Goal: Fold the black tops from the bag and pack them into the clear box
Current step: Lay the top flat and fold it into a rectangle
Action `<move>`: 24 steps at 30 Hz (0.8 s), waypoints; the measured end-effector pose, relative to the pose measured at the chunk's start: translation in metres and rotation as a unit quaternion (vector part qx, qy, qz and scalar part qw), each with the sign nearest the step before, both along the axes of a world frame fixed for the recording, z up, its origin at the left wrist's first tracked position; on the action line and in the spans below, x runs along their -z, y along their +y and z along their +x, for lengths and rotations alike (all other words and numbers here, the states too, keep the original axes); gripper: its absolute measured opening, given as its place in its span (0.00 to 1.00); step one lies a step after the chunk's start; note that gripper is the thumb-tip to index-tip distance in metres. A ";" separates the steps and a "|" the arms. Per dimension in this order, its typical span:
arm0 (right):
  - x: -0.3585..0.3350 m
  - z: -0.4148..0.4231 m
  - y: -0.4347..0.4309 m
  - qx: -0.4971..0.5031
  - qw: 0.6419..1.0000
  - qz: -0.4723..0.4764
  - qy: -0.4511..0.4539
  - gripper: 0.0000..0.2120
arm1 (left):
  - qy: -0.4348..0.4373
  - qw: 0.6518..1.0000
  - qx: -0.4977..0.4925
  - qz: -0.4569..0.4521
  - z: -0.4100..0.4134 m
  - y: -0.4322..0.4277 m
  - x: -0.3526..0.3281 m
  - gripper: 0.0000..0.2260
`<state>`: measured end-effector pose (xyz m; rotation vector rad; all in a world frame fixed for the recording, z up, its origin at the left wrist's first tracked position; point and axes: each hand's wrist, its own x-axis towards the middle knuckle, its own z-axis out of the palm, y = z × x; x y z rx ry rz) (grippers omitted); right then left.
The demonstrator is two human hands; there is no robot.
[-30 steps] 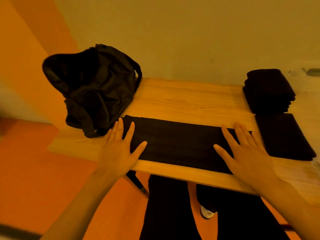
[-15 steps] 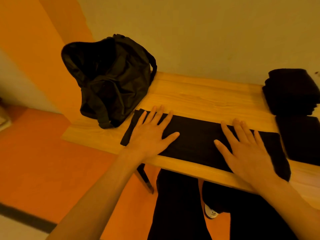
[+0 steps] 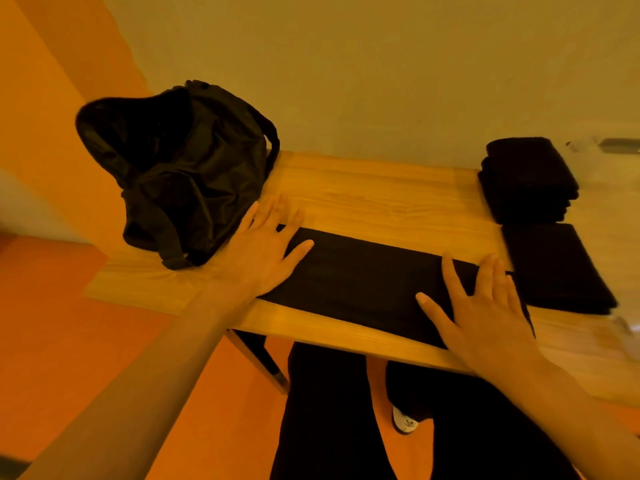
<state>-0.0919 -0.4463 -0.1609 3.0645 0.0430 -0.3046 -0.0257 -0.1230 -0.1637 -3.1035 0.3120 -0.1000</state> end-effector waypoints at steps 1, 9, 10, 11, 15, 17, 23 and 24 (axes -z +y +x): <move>-0.004 -0.001 0.000 -0.019 1.000 -0.006 -0.003 0.42 | -0.050 0.998 -0.022 -0.014 -0.008 -0.012 -0.002 0.37; -0.018 0.050 -0.038 -0.364 0.927 -0.008 0.087 0.37 | 0.093 0.964 -0.242 -0.065 -0.021 -0.072 0.015 0.43; -0.015 0.047 -0.040 -0.354 0.932 0.004 0.083 0.36 | 0.089 0.967 -0.233 -0.053 -0.016 -0.070 0.018 0.43; -0.011 0.041 -0.041 -0.337 0.939 0.018 0.071 0.36 | 0.087 0.971 -0.219 -0.040 -0.010 -0.069 0.020 0.43; -0.002 0.007 -0.028 -0.238 0.969 0.061 0.025 0.38 | 0.099 0.985 -0.141 -0.006 0.024 -0.068 0.014 0.44; 0.002 -0.009 -0.017 -0.183 0.981 0.071 -0.001 0.39 | 0.109 0.989 -0.098 0.004 0.046 -0.073 0.012 0.44; 0.015 -0.035 0.023 -0.020 0.992 0.116 -0.052 0.40 | 0.123 0.991 0.043 0.024 0.097 -0.096 0.004 0.41; 0.014 -0.035 0.026 -0.021 0.991 0.116 -0.058 0.40 | 0.127 0.990 0.059 0.027 0.103 -0.099 0.001 0.41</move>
